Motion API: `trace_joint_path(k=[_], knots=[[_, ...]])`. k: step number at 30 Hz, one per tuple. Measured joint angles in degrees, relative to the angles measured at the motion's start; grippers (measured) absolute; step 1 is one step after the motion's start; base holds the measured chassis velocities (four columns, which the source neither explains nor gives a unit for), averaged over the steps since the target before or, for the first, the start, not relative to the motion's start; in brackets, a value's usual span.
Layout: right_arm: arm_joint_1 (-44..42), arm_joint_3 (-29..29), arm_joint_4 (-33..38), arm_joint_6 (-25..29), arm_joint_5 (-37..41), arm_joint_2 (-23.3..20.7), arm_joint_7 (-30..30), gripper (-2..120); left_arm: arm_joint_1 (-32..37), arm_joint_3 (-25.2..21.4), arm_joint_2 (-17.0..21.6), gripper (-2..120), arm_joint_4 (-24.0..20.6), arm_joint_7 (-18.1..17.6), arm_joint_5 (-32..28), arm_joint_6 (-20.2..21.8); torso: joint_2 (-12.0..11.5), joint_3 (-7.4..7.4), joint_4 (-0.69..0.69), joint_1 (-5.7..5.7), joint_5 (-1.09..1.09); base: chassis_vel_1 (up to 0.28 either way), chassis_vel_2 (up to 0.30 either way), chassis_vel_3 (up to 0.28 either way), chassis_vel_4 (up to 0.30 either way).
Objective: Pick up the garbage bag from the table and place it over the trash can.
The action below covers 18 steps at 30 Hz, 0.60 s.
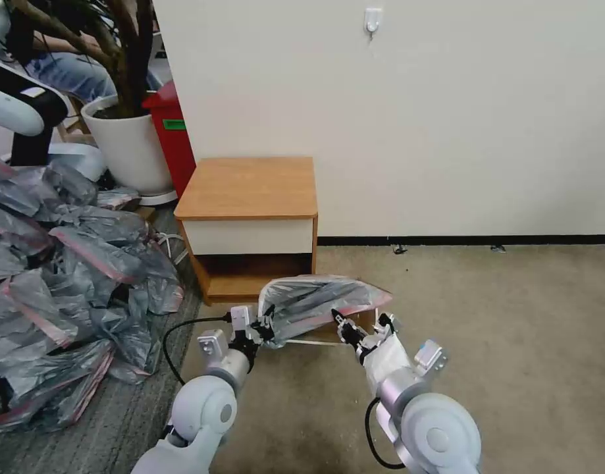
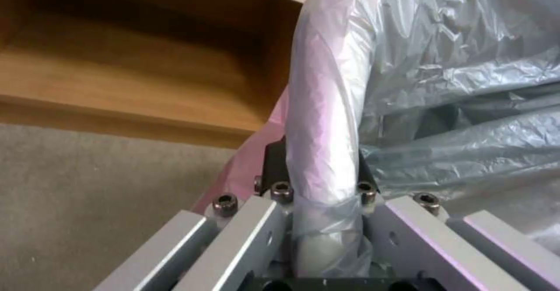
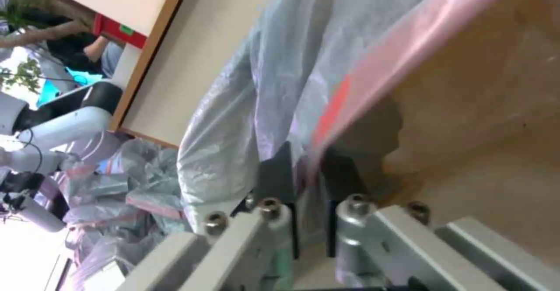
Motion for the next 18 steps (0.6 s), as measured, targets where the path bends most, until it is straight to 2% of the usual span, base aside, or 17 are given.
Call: trace_joint_path(k=[2, 3, 5, 6, 10, 18], knots=[[0.2, 0.0, -0.1, 0.0, 0.1, 0.0, 0.0, 15, 0.1, 0.0, 0.0, 2, -0.2, 0.0, 0.0, 0.0, 0.0, 0.00, 0.00, 0.00, 0.00, 0.000, 0.000, 0.000, 0.000], [0.5, 0.2, -0.4, 0.0, 0.2, 0.0, 0.1, 22, 0.4, 0.1, 0.0, 2, -0.5, 0.0, 0.0, 0.0, 0.0, 0.00, 0.00, 0.00, 0.00, 0.000, 0.000, 0.000, 0.000], [0.9, 0.2, -0.8, 0.0, 0.2, 0.0, 0.2, 30, 0.8, 0.1, 0.0, 2, -0.9, 0.0, 0.0, 0.1, 0.0, 0.00, 0.00, 0.00, 0.00, 0.000, 0.000, 0.000, 0.000], [0.9, 0.2, -0.8, 0.0, 0.2, 0.0, 0.2, 30, 0.8, 0.1, 0.0, 2, -0.9, 0.0, 0.0, 0.1, 0.0, 0.00, 0.00, 0.00, 0.00, 0.000, 0.000, 0.000, 0.000], [1.0, 0.1, -1.2, -0.2, 0.3, 0.5, 0.3, 48, 1.1, 0.2, 0.3, 2, -1.4, 0.0, 0.0, 0.1, 0.0, 0.00, 0.00, 0.00, 0.00, 0.000, 0.000, 0.000, 0.000], [1.5, 0.1, -1.8, -0.3, 0.4, 1.4, 0.3, 62, 1.5, 0.3, 0.3, 2, -1.9, 0.0, 0.0, 0.2, 0.0, 0.00, 0.00, 0.00, 0.00, 0.000, 0.000, 0.000, 0.000]])
